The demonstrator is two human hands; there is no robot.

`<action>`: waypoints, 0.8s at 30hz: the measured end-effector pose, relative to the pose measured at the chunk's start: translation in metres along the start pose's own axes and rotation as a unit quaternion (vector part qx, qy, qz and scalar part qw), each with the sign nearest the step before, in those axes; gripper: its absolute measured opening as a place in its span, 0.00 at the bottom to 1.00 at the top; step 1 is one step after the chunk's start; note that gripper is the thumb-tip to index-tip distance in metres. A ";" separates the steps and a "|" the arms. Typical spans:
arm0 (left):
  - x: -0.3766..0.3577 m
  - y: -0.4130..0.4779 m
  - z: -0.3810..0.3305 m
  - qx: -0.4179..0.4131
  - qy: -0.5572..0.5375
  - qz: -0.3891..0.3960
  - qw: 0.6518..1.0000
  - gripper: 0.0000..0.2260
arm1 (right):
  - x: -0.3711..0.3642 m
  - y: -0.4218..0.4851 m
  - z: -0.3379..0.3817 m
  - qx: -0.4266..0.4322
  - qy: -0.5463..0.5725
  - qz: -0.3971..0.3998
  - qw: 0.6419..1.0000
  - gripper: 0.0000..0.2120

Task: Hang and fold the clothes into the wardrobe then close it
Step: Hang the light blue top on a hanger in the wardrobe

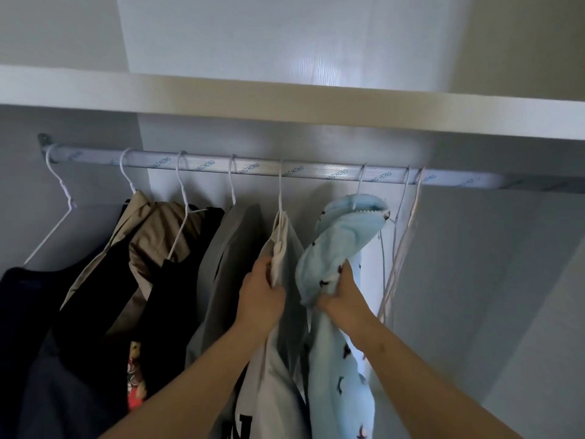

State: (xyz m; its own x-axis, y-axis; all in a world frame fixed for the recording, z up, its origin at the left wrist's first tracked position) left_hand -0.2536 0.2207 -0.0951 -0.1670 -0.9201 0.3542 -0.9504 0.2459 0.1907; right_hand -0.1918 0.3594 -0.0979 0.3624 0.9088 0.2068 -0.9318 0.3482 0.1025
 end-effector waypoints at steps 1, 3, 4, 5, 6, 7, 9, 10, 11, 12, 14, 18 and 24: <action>-0.001 0.000 0.000 0.000 0.007 0.003 1.000 0.22 | -0.002 -0.001 0.001 -0.002 0.010 0.020 1.000 0.39; -0.003 0.001 0.001 -0.001 0.007 0.009 1.000 0.20 | -0.001 -0.004 0.004 0.000 0.024 0.040 0.999 0.36; -0.004 0.001 0.002 -0.001 0.002 0.011 1.000 0.20 | 0.002 -0.005 0.006 0.008 0.032 0.037 0.999 0.34; -0.005 0.001 0.003 0.001 -0.002 0.011 1.000 0.20 | 0.005 -0.007 0.007 0.015 0.041 0.028 0.999 0.31; -0.005 0.001 0.004 0.001 -0.005 0.005 1.000 0.20 | 0.009 -0.008 0.008 0.020 0.047 0.015 0.999 0.28; -0.005 0.000 0.005 0.002 -0.006 -0.009 1.000 0.20 | 0.013 -0.008 0.007 0.020 0.044 -0.005 0.999 0.25; 0.000 -0.005 0.009 0.004 -0.010 -0.063 0.998 0.20 | 0.022 -0.011 0.000 0.011 0.027 -0.049 0.998 0.19; 0.003 -0.009 0.011 0.005 -0.013 -0.090 0.996 0.19 | 0.025 -0.013 -0.005 0.006 0.021 -0.065 0.998 0.18; 0.004 -0.013 0.013 0.003 -0.010 -0.107 0.994 0.18 | 0.027 -0.015 -0.008 0.001 0.015 -0.075 0.997 0.18; 0.003 -0.016 0.015 0.001 -0.002 -0.111 0.994 0.18 | 0.028 -0.017 -0.010 -0.002 0.011 -0.077 0.997 0.20; -0.003 -0.022 0.019 0.004 0.005 -0.097 0.995 0.18 | 0.026 -0.019 -0.015 -0.010 0.018 -0.062 0.998 0.26; -0.005 -0.037 0.021 0.015 -0.019 -0.079 0.997 0.20 | 0.019 -0.027 -0.019 -0.023 0.019 -0.042 0.999 0.30; 0.000 -0.079 0.041 0.055 -0.013 -0.054 0.997 0.15 | 0.018 -0.063 -0.043 -0.039 0.005 -0.094 0.995 0.16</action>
State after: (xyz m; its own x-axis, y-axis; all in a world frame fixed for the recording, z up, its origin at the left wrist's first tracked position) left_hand -0.1896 0.1887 -0.1478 -0.0669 -0.9477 0.3122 -0.9860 0.1108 0.1248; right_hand -0.1271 0.3640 -0.1428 0.5300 0.8285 0.1806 -0.8469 0.5281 0.0625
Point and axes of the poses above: each hand's wrist, its own y-axis towards the middle knuckle, its own x-axis out of the back of the hand, z = x × y, the point moved 8 cm from there along y, towards the middle knuckle, and after that the axes turned 6 degrees about y, right-handed, at the moved point
